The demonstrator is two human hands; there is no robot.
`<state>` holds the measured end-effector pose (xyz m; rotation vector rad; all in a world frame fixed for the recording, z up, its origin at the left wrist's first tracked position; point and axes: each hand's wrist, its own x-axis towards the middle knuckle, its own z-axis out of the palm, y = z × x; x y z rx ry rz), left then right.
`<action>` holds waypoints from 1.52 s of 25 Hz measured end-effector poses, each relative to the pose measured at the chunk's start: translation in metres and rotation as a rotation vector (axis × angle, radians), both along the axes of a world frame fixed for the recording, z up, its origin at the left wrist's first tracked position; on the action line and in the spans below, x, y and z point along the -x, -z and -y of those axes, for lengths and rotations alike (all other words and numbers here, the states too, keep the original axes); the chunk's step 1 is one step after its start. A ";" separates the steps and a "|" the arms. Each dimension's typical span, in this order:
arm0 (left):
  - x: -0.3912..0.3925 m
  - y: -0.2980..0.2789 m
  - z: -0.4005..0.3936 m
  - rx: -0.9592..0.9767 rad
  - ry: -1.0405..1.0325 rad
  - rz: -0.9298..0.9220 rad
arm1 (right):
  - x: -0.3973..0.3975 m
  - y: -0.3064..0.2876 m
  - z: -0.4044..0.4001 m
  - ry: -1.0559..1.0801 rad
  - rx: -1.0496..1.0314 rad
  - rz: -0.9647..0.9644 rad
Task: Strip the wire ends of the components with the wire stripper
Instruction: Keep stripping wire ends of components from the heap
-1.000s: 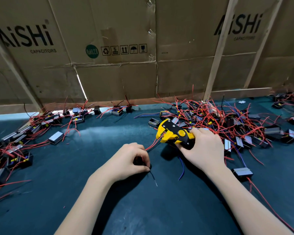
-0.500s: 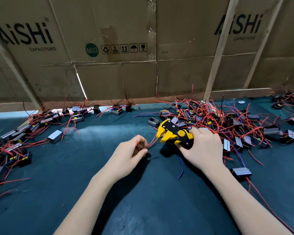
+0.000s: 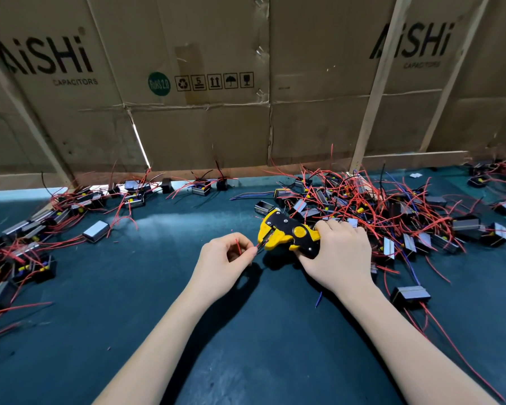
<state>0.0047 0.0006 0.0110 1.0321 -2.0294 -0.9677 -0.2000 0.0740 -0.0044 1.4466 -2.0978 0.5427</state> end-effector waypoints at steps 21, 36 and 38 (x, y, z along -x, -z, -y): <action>-0.004 0.000 0.004 -0.014 0.045 -0.009 | -0.011 -0.011 -0.001 -0.012 -0.010 -0.012; 0.004 -0.007 0.006 -0.348 0.027 -0.404 | -0.019 -0.014 -0.002 -0.162 0.026 0.162; 0.001 -0.007 0.008 -0.346 0.029 -0.409 | -0.019 -0.014 -0.004 -0.170 -0.011 0.120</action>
